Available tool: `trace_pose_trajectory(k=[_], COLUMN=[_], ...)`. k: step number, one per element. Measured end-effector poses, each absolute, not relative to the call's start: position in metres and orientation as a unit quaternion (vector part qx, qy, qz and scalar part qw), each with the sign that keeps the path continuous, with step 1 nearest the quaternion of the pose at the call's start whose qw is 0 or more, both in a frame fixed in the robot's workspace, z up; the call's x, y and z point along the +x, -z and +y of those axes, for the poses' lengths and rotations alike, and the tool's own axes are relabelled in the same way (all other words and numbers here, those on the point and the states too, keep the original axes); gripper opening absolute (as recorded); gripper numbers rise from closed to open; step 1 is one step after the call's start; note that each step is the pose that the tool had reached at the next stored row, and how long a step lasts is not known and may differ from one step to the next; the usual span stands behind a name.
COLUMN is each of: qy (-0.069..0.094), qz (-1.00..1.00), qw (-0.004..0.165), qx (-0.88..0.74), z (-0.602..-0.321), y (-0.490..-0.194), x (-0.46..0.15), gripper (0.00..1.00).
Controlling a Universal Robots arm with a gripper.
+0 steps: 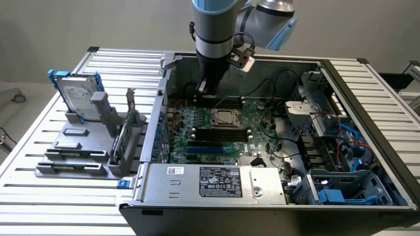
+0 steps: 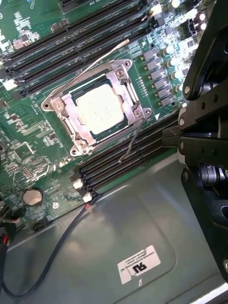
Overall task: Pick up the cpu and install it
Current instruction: 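Install the first cpu locking lever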
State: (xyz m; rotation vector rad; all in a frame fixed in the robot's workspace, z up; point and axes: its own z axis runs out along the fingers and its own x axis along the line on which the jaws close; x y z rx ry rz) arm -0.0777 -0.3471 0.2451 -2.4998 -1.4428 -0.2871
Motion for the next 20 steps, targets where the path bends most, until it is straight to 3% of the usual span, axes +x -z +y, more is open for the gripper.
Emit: trace_pose_trajectory(k=[20], qy=[0.102], qz=[-0.486], qw=[0.115], qx=[-0.860], z=[-0.346], y=[-0.213], x=[-0.076], gripper=[0.11])
